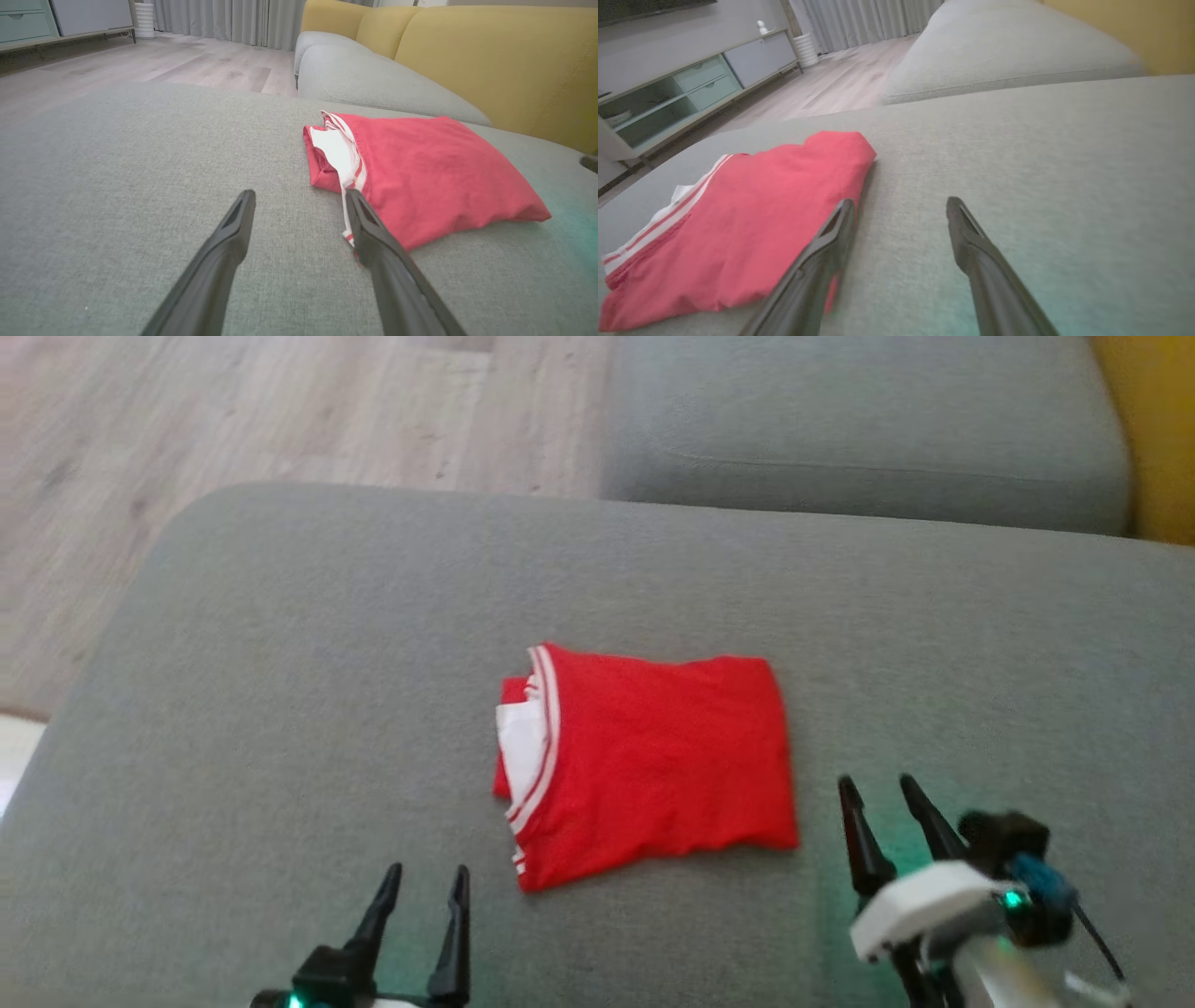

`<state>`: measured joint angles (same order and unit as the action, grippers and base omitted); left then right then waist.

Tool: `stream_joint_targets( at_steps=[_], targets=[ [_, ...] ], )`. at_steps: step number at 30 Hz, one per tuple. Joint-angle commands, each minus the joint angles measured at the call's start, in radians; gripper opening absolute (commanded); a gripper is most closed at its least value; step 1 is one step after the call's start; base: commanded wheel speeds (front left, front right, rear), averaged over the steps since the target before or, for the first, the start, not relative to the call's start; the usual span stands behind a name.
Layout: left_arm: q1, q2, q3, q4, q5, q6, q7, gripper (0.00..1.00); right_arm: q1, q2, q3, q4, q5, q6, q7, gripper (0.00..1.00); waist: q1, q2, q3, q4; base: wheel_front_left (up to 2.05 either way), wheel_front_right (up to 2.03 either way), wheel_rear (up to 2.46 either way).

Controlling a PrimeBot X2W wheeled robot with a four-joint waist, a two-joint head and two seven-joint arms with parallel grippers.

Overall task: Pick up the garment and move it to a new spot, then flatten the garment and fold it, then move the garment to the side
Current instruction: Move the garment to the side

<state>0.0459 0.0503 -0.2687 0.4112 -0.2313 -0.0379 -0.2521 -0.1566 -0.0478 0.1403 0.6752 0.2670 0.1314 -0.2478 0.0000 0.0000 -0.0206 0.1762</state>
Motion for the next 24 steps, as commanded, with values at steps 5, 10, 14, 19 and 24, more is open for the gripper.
stream_joint_targets(
  at_steps=[5, 10, 14, 19, 24],
  targets=[
    [-0.067, 0.0, -0.026, -0.021, -0.016, 0.0, -0.01, 1.0, -0.172, -0.003, 0.07, 0.114, 0.034, -0.001, -0.001, 1.0, 0.0, 0.0, 0.042, 0.102, 0.0, 0.0, 0.0],
    [-0.074, 0.0, -0.054, -0.008, -0.032, 0.009, -0.01, 1.0, -0.248, -0.002, 0.074, 0.291, 0.027, -0.001, 0.053, 1.0, 0.0, 0.0, 0.064, 0.145, 0.0, 0.0, 0.0],
    [-0.074, 0.0, -0.052, -0.004, -0.036, 0.012, -0.01, 1.0, -0.27, -0.002, 0.105, 0.387, 0.041, -0.001, 0.094, 0.93, 0.0, 0.0, 0.073, 0.147, 0.0, 0.0, 0.0],
    [-0.068, 0.0, -0.039, -0.004, -0.038, 0.018, -0.01, 1.0, -0.296, -0.002, 0.16, 0.423, 0.072, -0.001, 0.08, 0.0, 0.0, 0.0, 0.073, 0.087, 0.0, 0.0, 0.0],
    [-0.065, 0.0, -0.027, -0.01, -0.048, 0.022, -0.01, 1.0, -0.321, -0.003, 0.154, 0.464, 0.07, -0.001, 0.033, 0.0, 0.0, 0.0, 0.061, -0.042, 0.0, 0.0, 0.0]
  ],
)
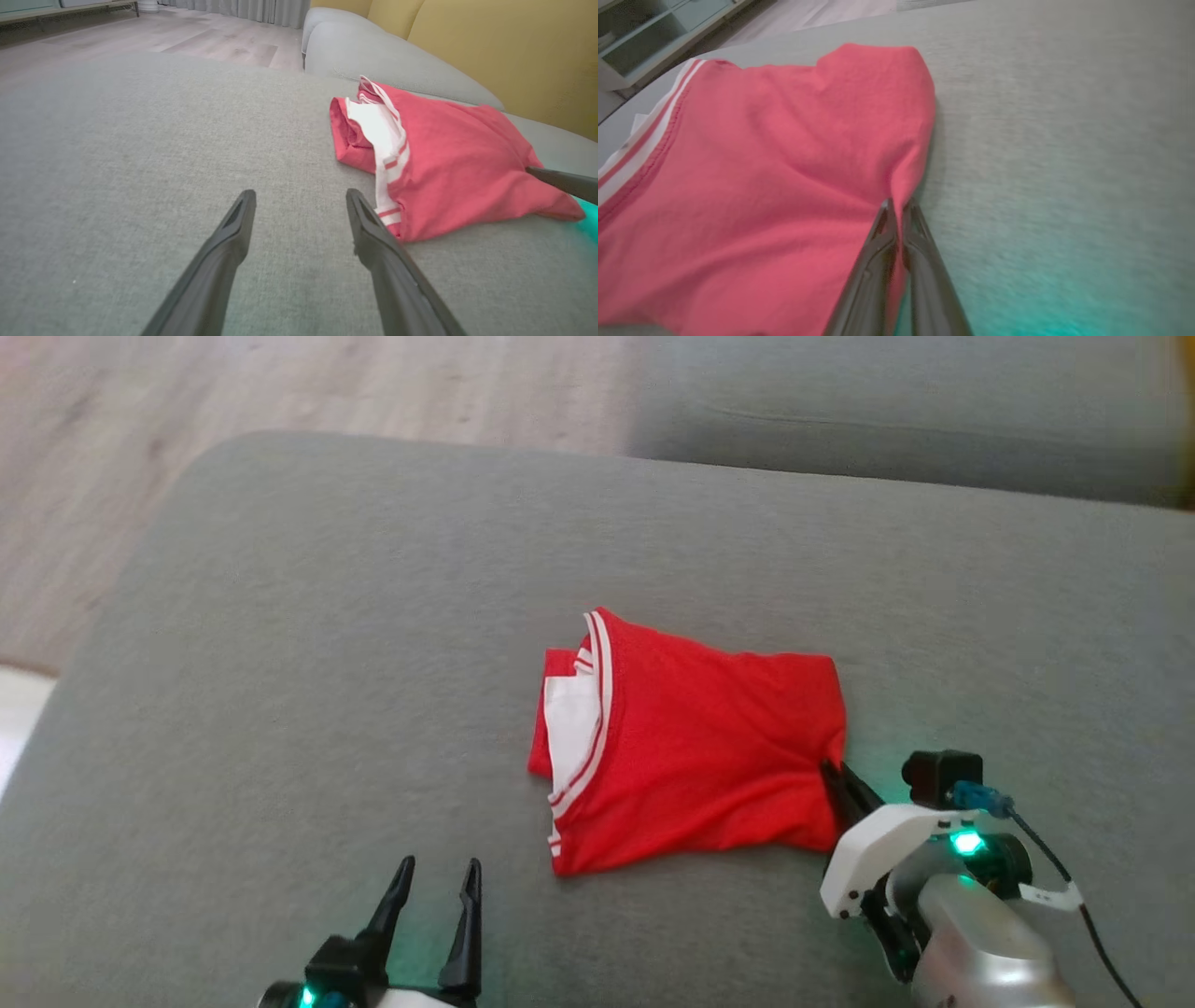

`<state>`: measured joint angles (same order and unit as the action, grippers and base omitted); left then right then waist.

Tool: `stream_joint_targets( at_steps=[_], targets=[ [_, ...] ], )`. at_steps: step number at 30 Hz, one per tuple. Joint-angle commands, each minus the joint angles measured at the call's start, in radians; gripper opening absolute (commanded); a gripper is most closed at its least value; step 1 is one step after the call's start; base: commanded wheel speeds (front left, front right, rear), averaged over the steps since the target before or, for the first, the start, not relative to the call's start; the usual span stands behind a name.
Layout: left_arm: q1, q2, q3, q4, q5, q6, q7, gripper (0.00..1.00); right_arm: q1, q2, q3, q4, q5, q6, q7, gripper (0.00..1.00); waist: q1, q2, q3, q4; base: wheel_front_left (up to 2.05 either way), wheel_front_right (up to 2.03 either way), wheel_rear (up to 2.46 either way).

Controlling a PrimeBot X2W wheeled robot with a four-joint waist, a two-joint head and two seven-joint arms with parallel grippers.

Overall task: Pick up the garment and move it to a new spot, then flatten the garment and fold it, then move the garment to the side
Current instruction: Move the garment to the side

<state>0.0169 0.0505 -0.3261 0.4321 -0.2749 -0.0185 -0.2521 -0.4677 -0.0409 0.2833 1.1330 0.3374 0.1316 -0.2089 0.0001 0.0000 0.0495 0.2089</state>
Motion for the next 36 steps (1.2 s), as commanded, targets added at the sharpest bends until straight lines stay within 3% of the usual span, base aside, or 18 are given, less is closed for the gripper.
stream_joint_targets(
  at_steps=[1, 4, 5, 14, 19, 23, 29, 36],
  targets=[
    [-0.036, 0.0, 0.031, -0.03, -0.006, 0.001, -0.01, 1.0, -0.013, -0.01, 0.006, 0.014, 0.002, -0.001, -0.012, 0.0, -0.0001, 0.0, -0.013, -0.106, 0.0, 0.0, 0.0],
    [-0.044, 0.0, 0.028, -0.032, -0.015, 0.0, -0.01, 1.0, -0.02, -0.009, 0.007, 0.024, 0.004, -0.001, -0.026, 0.0, -0.0001, 0.0, -0.016, -0.213, 0.0, 0.0, 0.0],
    [-0.044, 0.0, 0.028, -0.032, -0.015, 0.0, -0.01, 1.0, -0.02, -0.009, 0.007, 0.024, 0.004, -0.001, -0.026, 0.0, -0.0001, 0.0, -0.016, -0.213, 0.0, 0.0, 0.0],
    [-0.089, 0.0, 0.009, -0.041, -0.045, 0.012, -0.01, 1.0, -0.027, -0.009, 0.052, 0.022, 0.006, -0.001, -0.042, 0.0, -0.0001, 0.0, 0.01, -0.552, 0.0, 0.0, 0.0],
    [-0.119, 0.0, 0.002, -0.032, -0.046, 0.009, -0.01, 1.0, -0.03, -0.009, 0.076, 0.003, 0.03, -0.001, -0.046, 0.0, -0.0001, 0.0, 0.032, -0.672, 0.0, 0.0, 0.0],
    [-0.132, 0.0, -0.008, -0.03, -0.047, 0.008, -0.01, 1.0, -0.036, -0.011, 0.082, -0.002, 0.037, -0.001, -0.049, 0.0, -0.0001, 0.0, 0.041, -0.715, 0.0, 0.0, 0.0],
    [-0.137, 0.0, -0.01, -0.015, -0.042, 0.002, -0.01, 1.0, -0.065, -0.039, 0.068, -0.036, 0.027, -0.001, -0.052, 0.0, -0.0001, 0.0, 0.052, -0.718, 0.0, 0.0, 0.0],
    [-0.147, 0.0, -0.032, 0.001, -0.015, -0.01, -0.01, 1.0, -0.172, -0.139, 0.0, -0.116, -0.04, -0.001, -0.053, 0.0, -0.0001, 0.0, 0.081, -0.638, 0.0, 0.0, 0.0]
  ],
)
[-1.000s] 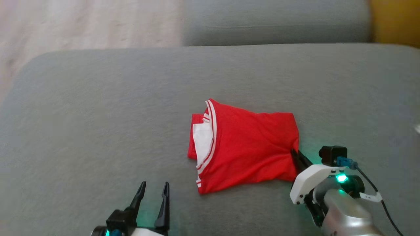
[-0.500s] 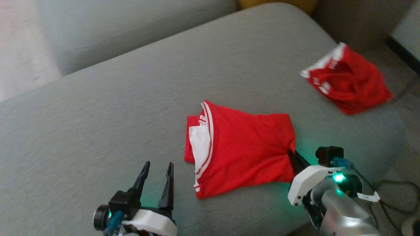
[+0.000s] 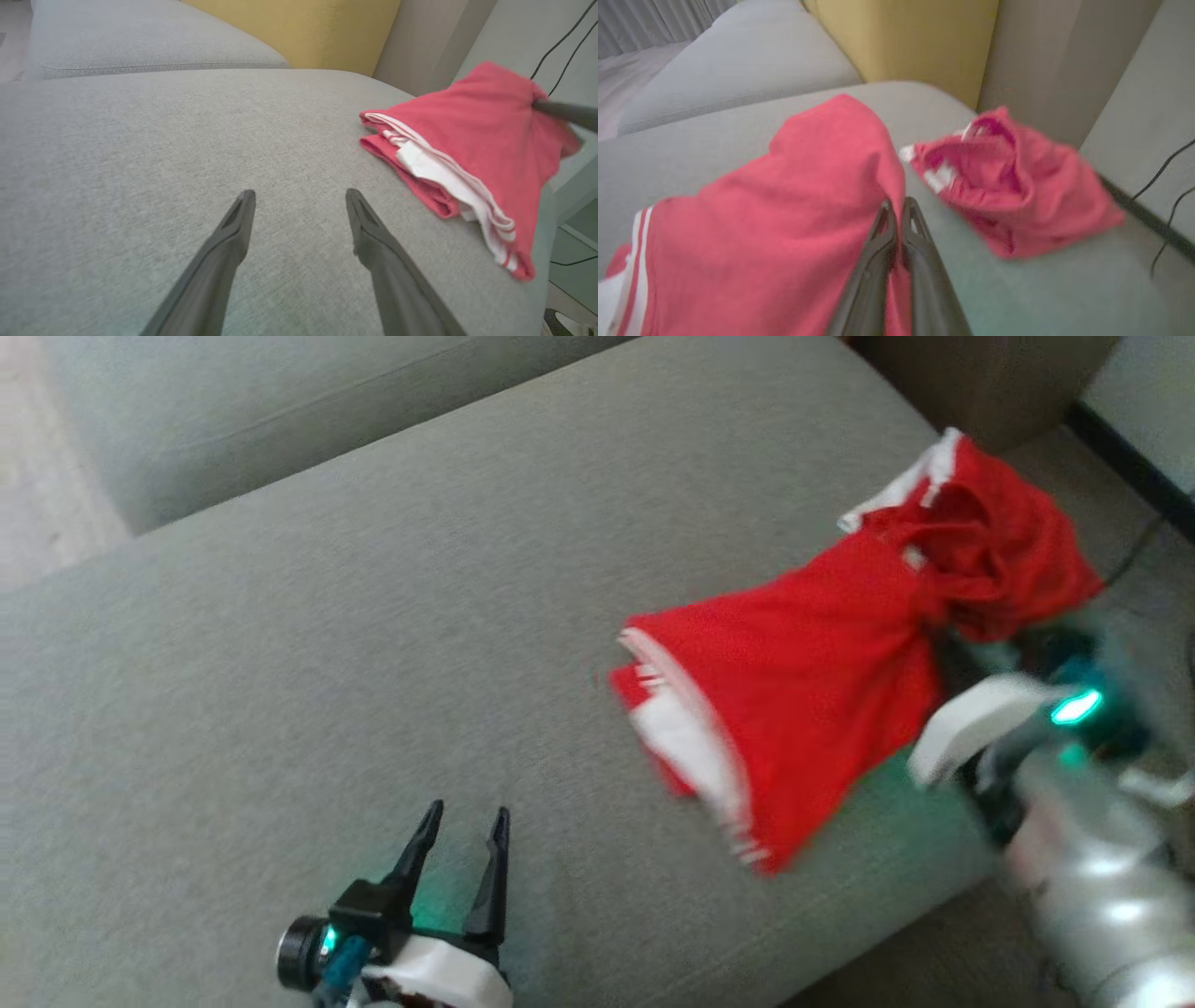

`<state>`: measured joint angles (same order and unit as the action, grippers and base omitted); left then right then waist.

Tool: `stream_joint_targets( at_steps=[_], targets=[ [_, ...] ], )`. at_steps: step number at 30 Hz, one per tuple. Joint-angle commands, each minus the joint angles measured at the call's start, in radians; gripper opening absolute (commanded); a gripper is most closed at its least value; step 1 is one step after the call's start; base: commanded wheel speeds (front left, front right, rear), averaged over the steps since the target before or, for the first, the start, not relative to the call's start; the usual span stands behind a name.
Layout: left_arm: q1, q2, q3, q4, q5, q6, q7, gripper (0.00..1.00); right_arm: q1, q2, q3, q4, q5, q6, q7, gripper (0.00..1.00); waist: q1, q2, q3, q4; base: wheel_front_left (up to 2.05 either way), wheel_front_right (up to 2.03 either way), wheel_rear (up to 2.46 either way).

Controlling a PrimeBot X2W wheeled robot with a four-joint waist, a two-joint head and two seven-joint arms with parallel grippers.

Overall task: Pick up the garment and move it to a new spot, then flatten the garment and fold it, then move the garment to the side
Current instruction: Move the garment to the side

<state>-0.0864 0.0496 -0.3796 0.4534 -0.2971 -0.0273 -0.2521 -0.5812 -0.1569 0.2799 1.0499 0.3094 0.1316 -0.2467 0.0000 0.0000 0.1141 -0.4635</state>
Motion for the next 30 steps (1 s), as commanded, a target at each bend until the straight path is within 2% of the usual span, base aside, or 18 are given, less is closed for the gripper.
stream_joint_targets(
  at_steps=[1, 2, 3, 10, 11, 12, 13, 16, 21, 24, 30],
  targets=[
    [-0.05, 0.001, 0.017, -0.018, 0.013, -0.003, -0.01, 1.0, -0.08, -0.049, -0.012, -0.03, -0.028, -0.001, -0.015, 0.0, 0.0, 0.0, 0.023, 0.053, 0.0, 0.0, 0.0],
    [-0.055, 0.001, 0.016, -0.015, 0.017, -0.004, -0.01, 1.0, -0.102, -0.074, -0.031, -0.019, -0.042, -0.001, -0.015, 0.0, 0.0, 0.0, 0.029, 0.069, 0.0, 0.0, 0.0],
    [-0.065, 0.001, 0.017, -0.011, 0.027, -0.005, -0.01, 1.0, -0.151, -0.133, -0.075, 0.011, -0.079, -0.001, -0.015, 0.0, 0.0, 0.0, 0.042, 0.101, 0.0, 0.0, 0.0],
    [-0.08, 0.001, 0.031, -0.006, 0.049, -0.006, -0.01, 1.0, -0.28, -0.328, -0.316, 0.135, -0.236, -0.001, -0.015, 0.0, 0.0, 0.0, 0.081, 0.174, 0.0, 0.0, 0.0],
    [-0.081, 0.001, 0.032, -0.007, 0.05, -0.007, -0.01, 1.0, -0.287, -0.346, -0.358, 0.141, -0.263, -0.001, -0.015, 0.48, 0.0, 0.0, 0.085, 0.179, 0.0, 0.0, 0.0],
    [-0.081, 0.001, 0.035, -0.008, 0.051, -0.006, -0.01, 1.0, -0.291, -0.357, -0.399, 0.142, -0.293, -0.001, -0.015, 1.0, 0.0, 0.0, 0.088, 0.181, 0.0, 0.0, 0.0],
    [-0.081, 0.001, 0.035, -0.008, 0.051, -0.006, -0.01, 1.0, -0.291, -0.357, -0.399, 0.142, -0.293, -0.001, -0.015, 1.0, 0.0, 0.0, 0.088, 0.181, 0.0, 0.0, 0.0],
    [-0.083, 0.001, 0.042, -0.009, 0.055, -0.003, -0.01, 1.0, -0.287, -0.339, -0.513, 0.111, -0.371, -0.001, -0.015, 1.0, 0.0, 0.0, 0.095, 0.183, 0.0, 0.0, 0.0],
    [-0.089, 0.001, 0.062, -0.009, 0.063, 0.009, -0.01, 1.0, -0.246, -0.216, -0.599, -0.002, -0.449, -0.001, -0.015, 1.0, 0.0, 0.0, 0.096, 0.175, 0.0, 0.0, 0.0],
    [-0.091, 0.001, 0.08, -0.015, 0.068, 0.018, -0.01, 1.0, -0.199, -0.123, -0.586, -0.084, -0.443, -0.001, -0.015, 1.0, 0.0, 0.0, 0.091, 0.173, 0.0, 0.0, 0.0],
    [-0.082, 0.001, 0.117, -0.034, 0.07, 0.036, -0.01, 1.0, -0.033, 0.026, -0.478, -0.298, -0.35, -0.001, -0.015, 1.0, 0.0, 0.0, 0.069, 0.204, 0.0, 0.0, 0.0]
  ],
)
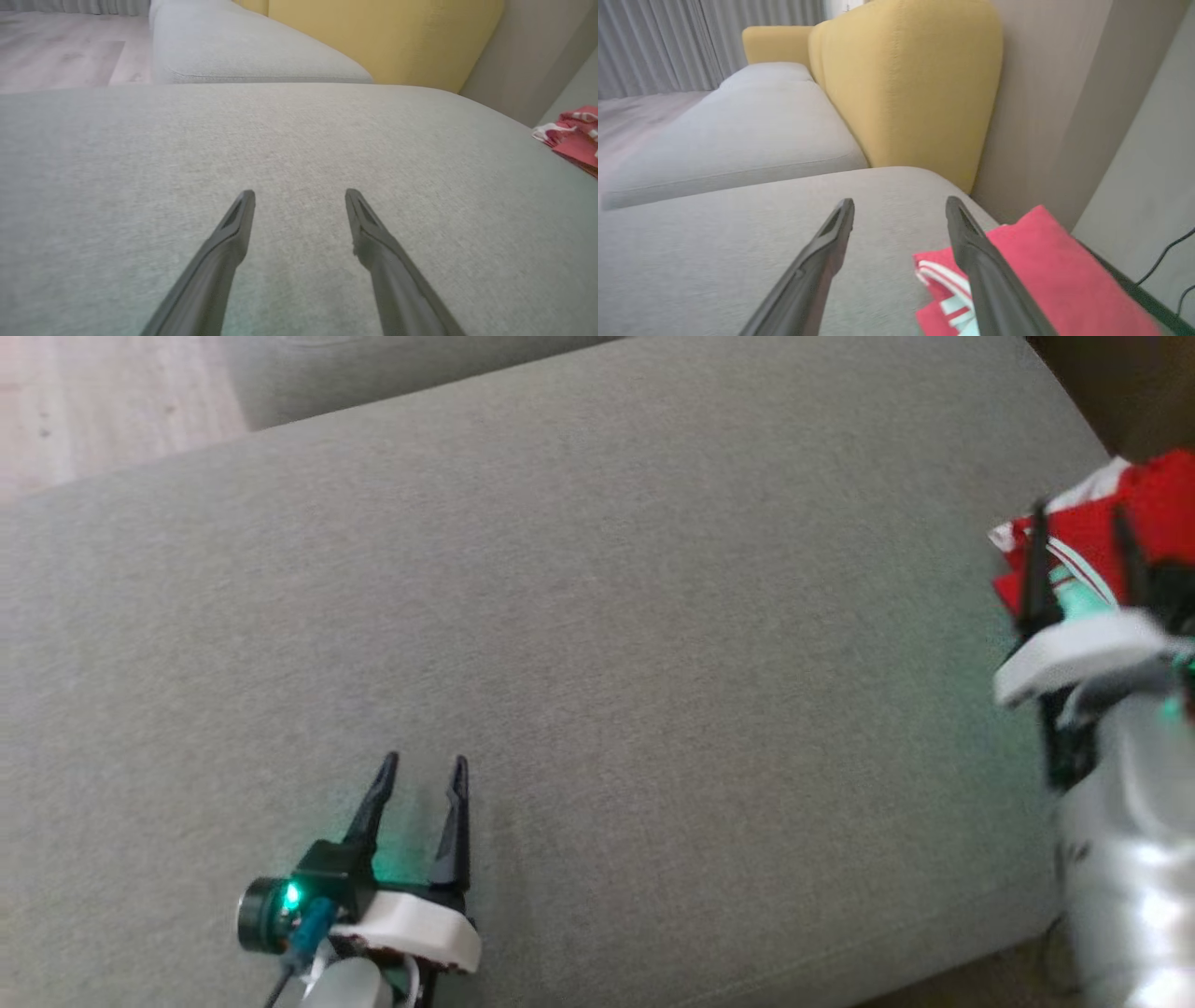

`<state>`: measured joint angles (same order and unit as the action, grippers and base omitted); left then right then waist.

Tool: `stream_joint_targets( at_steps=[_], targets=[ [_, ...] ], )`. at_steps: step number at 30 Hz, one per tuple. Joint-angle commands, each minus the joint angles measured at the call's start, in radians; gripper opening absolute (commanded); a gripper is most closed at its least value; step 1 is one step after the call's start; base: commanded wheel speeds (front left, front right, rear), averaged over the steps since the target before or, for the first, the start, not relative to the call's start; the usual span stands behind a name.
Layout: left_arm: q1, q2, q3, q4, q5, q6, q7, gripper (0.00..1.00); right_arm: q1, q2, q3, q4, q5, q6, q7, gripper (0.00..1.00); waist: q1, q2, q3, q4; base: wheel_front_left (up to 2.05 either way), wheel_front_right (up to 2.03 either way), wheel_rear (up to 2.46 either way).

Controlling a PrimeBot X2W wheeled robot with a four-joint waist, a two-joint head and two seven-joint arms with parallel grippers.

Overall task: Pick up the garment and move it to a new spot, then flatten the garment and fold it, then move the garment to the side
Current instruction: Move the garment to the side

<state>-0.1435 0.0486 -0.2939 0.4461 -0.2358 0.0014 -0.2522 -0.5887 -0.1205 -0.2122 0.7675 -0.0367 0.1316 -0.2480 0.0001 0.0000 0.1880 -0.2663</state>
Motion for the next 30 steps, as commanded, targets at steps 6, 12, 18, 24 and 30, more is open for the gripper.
stream_joint_targets(
  at_steps=[6, 12, 18, 24, 30],
  targets=[
    [0.005, 0.002, 0.069, -0.048, 0.014, 0.038, -0.01, 1.0, 0.18, 0.047, 0.122, -0.193, 0.099, -0.001, -0.014, 1.0, -0.0001, 0.0, -0.037, 0.07, 0.0, 0.0, 0.0],
    [0.041, 0.002, 0.109, -0.076, 0.005, 0.054, -0.01, 1.0, 0.304, 0.066, 0.19, -0.257, 0.156, -0.001, -0.014, 1.0, -0.0001, 0.0, -0.069, 0.139, 0.0, 0.0, 0.0],
    [0.066, 0.002, 0.136, -0.097, -0.007, 0.054, -0.01, 1.0, 0.354, 0.07, 0.254, -0.269, 0.168, -0.001, -0.014, 1.0, -0.0001, 0.0, -0.094, 0.205, 0.0, 0.0, 0.0],
    [0.092, 0.002, 0.145, -0.112, -0.004, 0.058, -0.01, 1.0, 0.374, 0.07, 0.29, -0.27, 0.192, -0.001, -0.014, 1.0, -0.0001, 0.0, -0.12, 0.253, 0.0, 0.0, 0.0],
    [0.11, 0.002, 0.16, -0.115, -0.011, 0.044, -0.01, 1.0, 0.391, 0.07, 0.305, -0.261, 0.207, -0.001, -0.014, 1.0, -0.0001, 0.0, -0.147, 0.268, 0.0, 0.0, 0.0]
  ],
)
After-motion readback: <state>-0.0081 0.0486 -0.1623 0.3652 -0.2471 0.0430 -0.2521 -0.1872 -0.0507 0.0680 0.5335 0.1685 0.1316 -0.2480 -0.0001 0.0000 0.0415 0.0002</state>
